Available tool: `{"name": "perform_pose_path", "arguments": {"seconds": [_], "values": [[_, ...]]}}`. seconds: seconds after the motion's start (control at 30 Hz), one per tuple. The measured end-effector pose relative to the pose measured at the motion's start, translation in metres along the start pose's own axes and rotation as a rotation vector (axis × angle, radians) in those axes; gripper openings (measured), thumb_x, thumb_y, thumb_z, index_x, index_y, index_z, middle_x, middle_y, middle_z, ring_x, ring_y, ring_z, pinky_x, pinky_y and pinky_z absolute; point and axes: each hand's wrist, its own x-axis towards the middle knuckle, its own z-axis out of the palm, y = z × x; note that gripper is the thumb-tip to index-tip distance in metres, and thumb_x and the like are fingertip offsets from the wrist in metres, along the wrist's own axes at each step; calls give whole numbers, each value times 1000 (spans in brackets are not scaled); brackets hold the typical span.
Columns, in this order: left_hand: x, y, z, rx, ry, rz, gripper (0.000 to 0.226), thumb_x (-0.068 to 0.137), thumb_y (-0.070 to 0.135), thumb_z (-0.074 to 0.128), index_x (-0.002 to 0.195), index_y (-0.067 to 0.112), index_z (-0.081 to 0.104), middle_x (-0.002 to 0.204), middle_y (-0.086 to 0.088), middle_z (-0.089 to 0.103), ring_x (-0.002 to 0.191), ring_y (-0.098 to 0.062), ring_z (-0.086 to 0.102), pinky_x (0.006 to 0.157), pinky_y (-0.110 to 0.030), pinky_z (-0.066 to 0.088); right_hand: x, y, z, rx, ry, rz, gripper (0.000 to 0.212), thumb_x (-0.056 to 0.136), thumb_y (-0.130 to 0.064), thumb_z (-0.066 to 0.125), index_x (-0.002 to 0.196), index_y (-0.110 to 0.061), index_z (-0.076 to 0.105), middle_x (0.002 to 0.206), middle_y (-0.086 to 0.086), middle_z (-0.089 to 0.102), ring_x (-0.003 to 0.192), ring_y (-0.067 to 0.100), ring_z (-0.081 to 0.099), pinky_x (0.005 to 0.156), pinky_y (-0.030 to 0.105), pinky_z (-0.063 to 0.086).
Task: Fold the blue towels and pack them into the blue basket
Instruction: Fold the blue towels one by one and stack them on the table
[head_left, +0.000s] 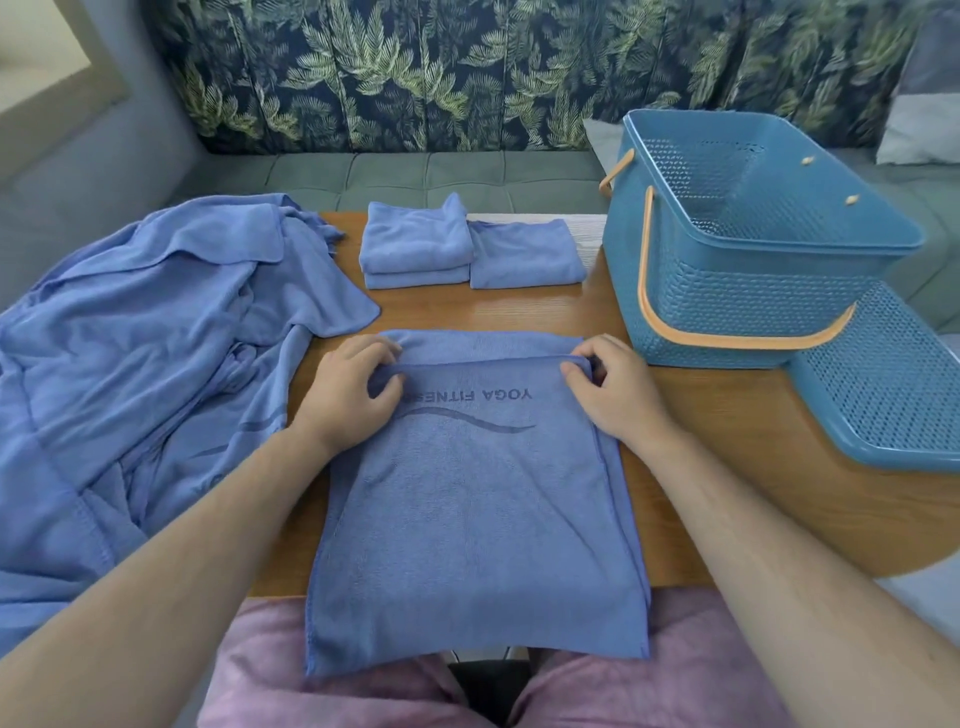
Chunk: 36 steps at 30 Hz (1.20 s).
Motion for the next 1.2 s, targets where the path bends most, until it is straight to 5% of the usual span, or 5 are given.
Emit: {"name": "perform_pose_path", "arguments": {"seconds": [0.2, 0.63, 0.8, 1.03, 1.2], "values": [[1, 0, -3, -35, 24, -15, 10, 84, 24, 58, 83, 14, 61, 83, 4, 64, 81, -18, 60, 74, -43, 49, -4, -4, -1, -26, 66, -10, 12, 93, -21, 65, 83, -22, 58, 74, -14, 51, 70, 2, 50, 63, 17, 34], [0, 6, -5, -69, 171, -241, 18, 89, 32, 72, 82, 19, 63, 75, 9, 65, 73, -6, 57, 68, -26, 43, -4, -6, 2, -230, 123, 41, 14, 97, -32, 59, 89, -21, 58, 66, -10, 53, 64, 14, 53, 57, 33, 38], [-1, 6, -5, -99, 134, -243, 11, 83, 18, 55, 87, 15, 65, 83, 5, 66, 83, -8, 57, 76, -27, 44, -3, -4, 5, -301, 127, 29, 12, 95, -26, 58, 87, -18, 56, 82, -5, 57, 72, 20, 55, 61, 37, 43], [1, 5, -4, -72, 177, -210, 12, 85, 7, 66, 91, 15, 72, 84, 9, 66, 80, -2, 54, 74, -9, 38, -2, -6, 4, -277, 139, 104, 17, 91, -20, 57, 79, -15, 46, 75, -2, 53, 66, 23, 51, 59, 38, 39], [4, -3, 1, 0, 136, -219, 18, 88, 22, 72, 105, 16, 73, 97, 1, 66, 94, -13, 59, 87, -25, 43, -2, -6, 5, -266, 128, 91, 8, 88, -14, 56, 83, -13, 50, 87, 1, 54, 72, 24, 54, 64, 39, 44]]}}
